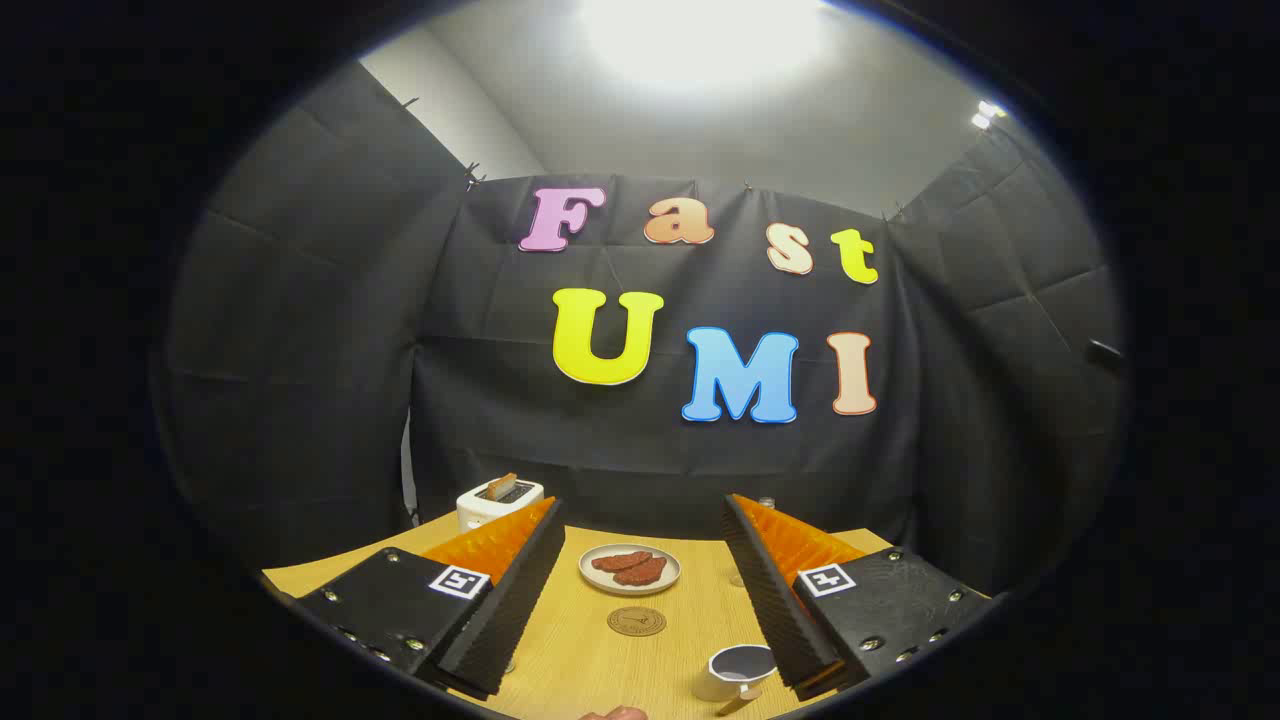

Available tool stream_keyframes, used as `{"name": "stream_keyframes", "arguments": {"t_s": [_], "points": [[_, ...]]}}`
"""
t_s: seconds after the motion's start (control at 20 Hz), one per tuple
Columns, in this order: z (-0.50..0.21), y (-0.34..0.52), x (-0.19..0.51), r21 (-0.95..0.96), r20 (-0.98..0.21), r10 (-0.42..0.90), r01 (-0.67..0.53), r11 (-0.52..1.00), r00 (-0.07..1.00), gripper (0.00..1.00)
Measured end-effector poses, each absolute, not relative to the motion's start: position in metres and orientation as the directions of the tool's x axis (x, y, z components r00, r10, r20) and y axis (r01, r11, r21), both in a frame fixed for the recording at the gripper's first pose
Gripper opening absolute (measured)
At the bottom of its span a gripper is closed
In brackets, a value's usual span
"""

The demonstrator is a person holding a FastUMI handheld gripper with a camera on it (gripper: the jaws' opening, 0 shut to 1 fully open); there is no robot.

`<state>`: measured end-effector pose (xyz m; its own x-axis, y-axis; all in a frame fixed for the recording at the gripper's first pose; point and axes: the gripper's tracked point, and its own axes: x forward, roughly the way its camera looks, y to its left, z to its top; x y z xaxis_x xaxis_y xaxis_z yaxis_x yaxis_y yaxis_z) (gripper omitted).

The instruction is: Take the bottle from table, then pour the juice into the cup, finally place the bottle on the coaster

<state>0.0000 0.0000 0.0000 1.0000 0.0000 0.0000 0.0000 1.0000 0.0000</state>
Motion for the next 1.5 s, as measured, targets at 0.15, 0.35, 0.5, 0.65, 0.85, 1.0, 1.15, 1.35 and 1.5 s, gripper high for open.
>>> {"name": "stream_keyframes", "arguments": {"t_s": [0.15, 0.35, 0.5, 0.65, 0.85, 1.0, 1.15, 1.35, 1.5], "points": [[0.006, -0.003, 0.001, 0.003, 0.016, -0.007, 0.007, 1.0, 1.0, 0.97], [0.009, -0.005, 0.001, 0.015, 0.026, -0.008, 0.008, 1.0, 1.0, 0.97], [0.007, -0.007, 0.002, 0.016, 0.019, -0.011, 0.01, 1.0, 1.0, 0.97], [0.009, -0.007, 0.002, 0.019, 0.022, -0.01, 0.009, 1.0, 1.0, 0.97], [0.011, -0.006, 0.003, 0.021, 0.034, -0.011, 0.01, 1.0, 0.999, 0.97], [0.009, -0.003, 0.003, 0.017, 0.033, -0.008, 0.007, 1.0, 0.999, 0.97], [0.007, 0.003, 0.005, 0.031, 0.045, 0.001, -0.003, 1.0, 0.999, 0.97], [-0.007, 0.017, 0.007, 0.039, 0.04, 0.019, -0.021, 0.999, 0.999, 0.97], [-0.023, 0.03, 0.009, 0.059, 0.032, 0.027, -0.029, 0.998, 0.999, 0.97]]}}
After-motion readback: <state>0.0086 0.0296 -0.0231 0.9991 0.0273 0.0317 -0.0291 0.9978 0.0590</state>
